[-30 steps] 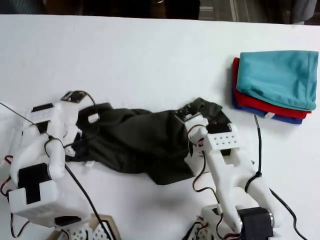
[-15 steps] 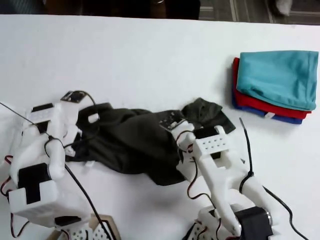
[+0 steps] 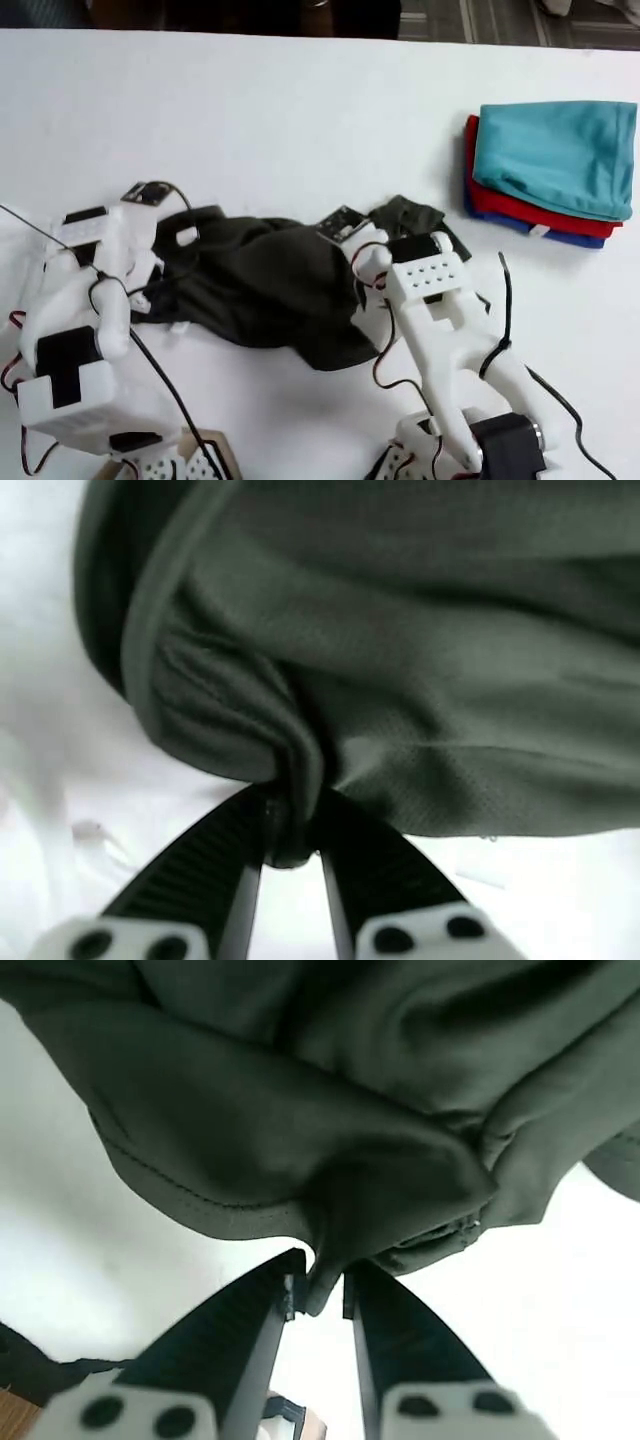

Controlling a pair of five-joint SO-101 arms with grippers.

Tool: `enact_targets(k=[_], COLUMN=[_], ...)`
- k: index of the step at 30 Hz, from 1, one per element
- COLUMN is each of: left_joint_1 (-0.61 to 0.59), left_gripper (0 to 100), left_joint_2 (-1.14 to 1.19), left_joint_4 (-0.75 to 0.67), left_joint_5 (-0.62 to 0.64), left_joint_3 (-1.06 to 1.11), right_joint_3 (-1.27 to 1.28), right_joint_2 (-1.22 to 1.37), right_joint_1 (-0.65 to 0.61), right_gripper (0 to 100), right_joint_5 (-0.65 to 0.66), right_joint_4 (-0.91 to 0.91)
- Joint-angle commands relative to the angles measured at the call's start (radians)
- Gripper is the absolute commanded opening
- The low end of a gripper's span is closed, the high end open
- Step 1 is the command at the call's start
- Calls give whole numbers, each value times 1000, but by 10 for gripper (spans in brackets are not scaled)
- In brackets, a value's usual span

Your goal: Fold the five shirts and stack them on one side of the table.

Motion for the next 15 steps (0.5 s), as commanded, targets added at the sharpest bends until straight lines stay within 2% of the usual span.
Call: enact_targets(k=[1,15], left_joint_1=[29,29], left_gripper=[26,26], left_joint_2=[-3,-3], left_joint_4=[-41,-41], left_joint_5=[11,11], left_joint_3=[-18,-13], right_joint_3=[-34,97], right_joint_2=[-35,-33], right_joint_1=[-8,-8], right_gripper=[70,71], right_joint_5=[0,0], right_joint_4=[10,-124])
